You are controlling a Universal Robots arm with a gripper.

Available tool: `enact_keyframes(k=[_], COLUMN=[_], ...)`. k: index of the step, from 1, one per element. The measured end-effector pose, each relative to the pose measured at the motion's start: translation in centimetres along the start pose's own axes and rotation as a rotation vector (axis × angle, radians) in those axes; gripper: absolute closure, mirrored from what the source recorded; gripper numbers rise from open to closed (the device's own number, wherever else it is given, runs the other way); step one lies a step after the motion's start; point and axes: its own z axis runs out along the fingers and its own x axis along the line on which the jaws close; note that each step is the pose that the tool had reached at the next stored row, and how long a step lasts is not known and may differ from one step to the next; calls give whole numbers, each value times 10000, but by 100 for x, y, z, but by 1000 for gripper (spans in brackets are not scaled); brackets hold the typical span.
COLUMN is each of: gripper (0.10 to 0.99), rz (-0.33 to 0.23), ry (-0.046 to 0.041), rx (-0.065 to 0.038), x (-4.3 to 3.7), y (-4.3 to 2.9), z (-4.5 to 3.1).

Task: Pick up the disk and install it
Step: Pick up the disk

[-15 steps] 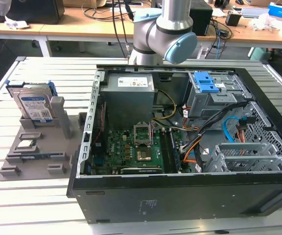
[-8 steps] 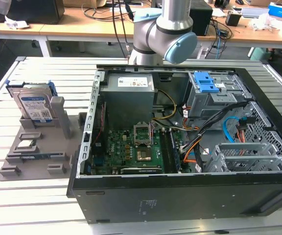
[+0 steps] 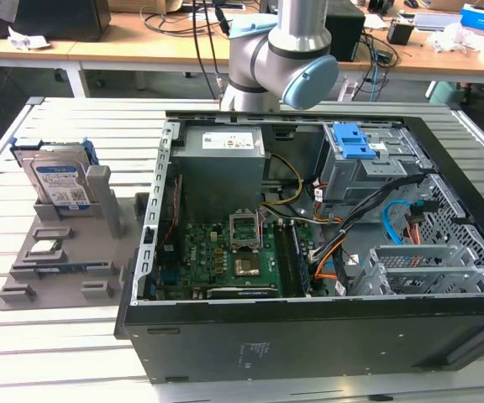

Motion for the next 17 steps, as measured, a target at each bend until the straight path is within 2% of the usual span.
enact_keyframes(k=[8, 17], gripper=[980, 980], rz=[-1832, -1959], ry=[82, 89], rx=[-43, -46], x=[0, 0], y=[0, 0], z=[0, 0])
